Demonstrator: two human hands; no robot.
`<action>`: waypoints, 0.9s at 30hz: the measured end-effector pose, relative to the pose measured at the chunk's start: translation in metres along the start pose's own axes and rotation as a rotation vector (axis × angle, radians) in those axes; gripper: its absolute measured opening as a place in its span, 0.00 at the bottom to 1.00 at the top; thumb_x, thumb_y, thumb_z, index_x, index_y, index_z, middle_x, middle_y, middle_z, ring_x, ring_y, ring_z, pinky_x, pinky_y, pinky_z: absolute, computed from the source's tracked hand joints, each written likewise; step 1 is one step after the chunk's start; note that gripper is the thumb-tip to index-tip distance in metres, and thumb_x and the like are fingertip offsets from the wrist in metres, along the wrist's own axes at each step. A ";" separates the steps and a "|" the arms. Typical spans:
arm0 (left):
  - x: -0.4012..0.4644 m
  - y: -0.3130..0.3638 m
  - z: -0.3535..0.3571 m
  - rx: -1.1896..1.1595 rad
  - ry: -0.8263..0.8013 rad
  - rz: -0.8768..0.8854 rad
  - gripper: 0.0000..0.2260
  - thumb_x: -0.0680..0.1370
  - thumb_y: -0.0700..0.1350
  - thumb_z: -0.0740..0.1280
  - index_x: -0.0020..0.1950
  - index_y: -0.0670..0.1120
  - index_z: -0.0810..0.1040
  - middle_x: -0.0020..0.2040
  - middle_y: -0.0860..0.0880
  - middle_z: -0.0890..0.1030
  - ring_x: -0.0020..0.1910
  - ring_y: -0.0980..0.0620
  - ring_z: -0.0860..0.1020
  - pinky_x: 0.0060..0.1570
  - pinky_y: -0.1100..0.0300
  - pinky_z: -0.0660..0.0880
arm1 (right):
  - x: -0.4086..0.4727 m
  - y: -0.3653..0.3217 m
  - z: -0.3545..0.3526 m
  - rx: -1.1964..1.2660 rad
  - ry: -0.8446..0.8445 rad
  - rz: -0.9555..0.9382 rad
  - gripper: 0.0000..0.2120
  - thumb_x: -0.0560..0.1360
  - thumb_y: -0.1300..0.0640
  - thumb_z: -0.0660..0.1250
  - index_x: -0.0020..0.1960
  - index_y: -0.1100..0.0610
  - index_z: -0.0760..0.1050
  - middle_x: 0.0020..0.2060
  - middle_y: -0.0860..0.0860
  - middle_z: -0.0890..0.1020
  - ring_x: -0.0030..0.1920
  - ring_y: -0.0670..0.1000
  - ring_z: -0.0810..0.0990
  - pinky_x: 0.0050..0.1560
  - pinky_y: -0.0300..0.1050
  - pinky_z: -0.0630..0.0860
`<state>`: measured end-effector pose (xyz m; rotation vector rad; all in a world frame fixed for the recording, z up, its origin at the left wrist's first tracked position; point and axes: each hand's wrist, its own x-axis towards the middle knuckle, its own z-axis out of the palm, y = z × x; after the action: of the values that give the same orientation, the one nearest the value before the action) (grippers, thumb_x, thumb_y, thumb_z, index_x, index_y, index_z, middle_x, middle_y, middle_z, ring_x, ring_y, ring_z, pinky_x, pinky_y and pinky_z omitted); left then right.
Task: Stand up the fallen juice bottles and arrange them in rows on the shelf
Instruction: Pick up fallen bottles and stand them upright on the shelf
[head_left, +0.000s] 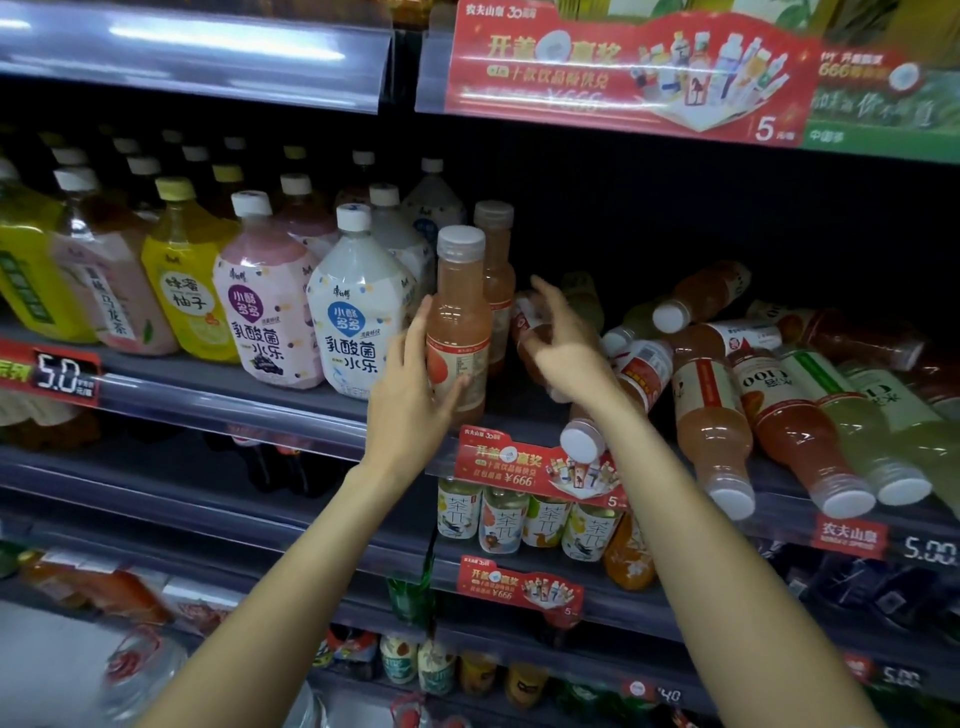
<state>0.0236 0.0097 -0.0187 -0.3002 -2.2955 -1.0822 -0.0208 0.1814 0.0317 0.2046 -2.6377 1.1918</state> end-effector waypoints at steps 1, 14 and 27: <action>0.001 0.001 0.001 -0.009 -0.002 -0.003 0.37 0.75 0.44 0.71 0.78 0.51 0.53 0.73 0.47 0.65 0.63 0.48 0.75 0.48 0.46 0.80 | -0.003 0.004 -0.008 -0.117 0.053 -0.012 0.30 0.77 0.63 0.63 0.75 0.50 0.57 0.70 0.54 0.68 0.69 0.54 0.67 0.62 0.42 0.67; 0.016 0.004 0.015 0.127 -0.016 -0.007 0.36 0.77 0.43 0.67 0.79 0.48 0.50 0.70 0.41 0.67 0.55 0.36 0.77 0.48 0.42 0.75 | 0.001 0.010 -0.009 -0.865 -0.206 0.219 0.43 0.69 0.42 0.71 0.73 0.53 0.51 0.64 0.59 0.73 0.65 0.62 0.70 0.66 0.56 0.63; -0.014 0.010 0.020 -0.030 0.058 0.250 0.36 0.74 0.42 0.72 0.76 0.48 0.57 0.69 0.44 0.65 0.69 0.48 0.65 0.68 0.65 0.64 | -0.069 0.010 -0.029 -0.267 0.497 -0.098 0.27 0.67 0.54 0.72 0.64 0.53 0.68 0.47 0.54 0.79 0.49 0.56 0.77 0.44 0.43 0.70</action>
<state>0.0313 0.0316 -0.0312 -0.5443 -2.1250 -0.9850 0.0482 0.2116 0.0243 -0.0123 -2.2808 0.7298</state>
